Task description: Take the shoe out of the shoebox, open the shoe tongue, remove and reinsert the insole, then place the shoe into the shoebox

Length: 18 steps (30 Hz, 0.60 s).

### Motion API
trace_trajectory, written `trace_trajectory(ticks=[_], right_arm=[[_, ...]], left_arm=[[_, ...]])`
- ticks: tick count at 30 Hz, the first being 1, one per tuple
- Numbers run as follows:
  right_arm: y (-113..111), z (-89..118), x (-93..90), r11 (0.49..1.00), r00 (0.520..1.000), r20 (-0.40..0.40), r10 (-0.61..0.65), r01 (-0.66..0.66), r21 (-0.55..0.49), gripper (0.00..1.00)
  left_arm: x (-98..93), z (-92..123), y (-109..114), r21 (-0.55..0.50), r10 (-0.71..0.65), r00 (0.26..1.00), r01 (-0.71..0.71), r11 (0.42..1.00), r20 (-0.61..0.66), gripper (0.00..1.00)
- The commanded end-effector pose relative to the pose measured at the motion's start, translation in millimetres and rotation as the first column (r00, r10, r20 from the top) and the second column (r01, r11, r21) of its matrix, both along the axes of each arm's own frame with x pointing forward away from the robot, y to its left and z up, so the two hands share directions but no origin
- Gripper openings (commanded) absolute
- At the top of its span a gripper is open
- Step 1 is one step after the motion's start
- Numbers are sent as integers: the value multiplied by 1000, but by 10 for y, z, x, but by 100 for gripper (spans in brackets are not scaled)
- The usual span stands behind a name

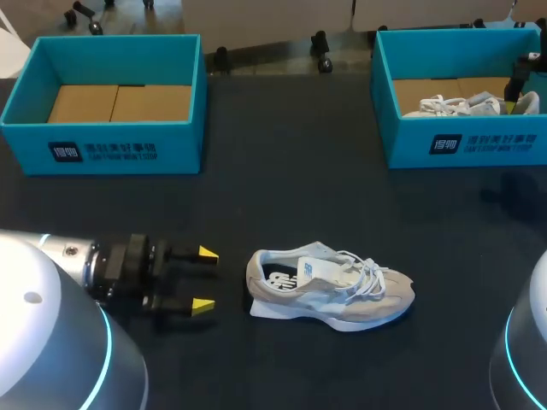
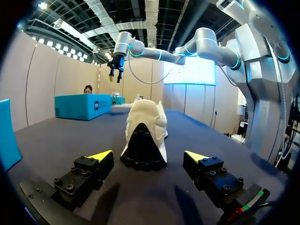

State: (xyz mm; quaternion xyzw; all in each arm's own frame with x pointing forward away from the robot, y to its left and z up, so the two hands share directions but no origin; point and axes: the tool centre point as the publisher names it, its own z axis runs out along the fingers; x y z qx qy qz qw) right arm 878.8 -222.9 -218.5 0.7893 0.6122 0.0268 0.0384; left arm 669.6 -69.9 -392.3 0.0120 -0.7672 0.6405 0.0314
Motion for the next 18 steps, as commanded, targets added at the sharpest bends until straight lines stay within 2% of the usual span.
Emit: trace_trajectory(ticks=[1,8,18], right_arm=[[4,-4,-1,1000,1000,0,-1,1,-1,100],[4,-4,-1,1000,1000,0,-1,1,-1,100],[4,-4,-1,1000,1000,0,-1,1,-1,100]], left_arm=[[39,-34,-83,-2,5,1000,-5,1000,1,100],[113,-85,-189,-6,10,1000,-10,1000,-23,100],[95,-138,-345,1,-6,1000,6,1000,-21,100]])
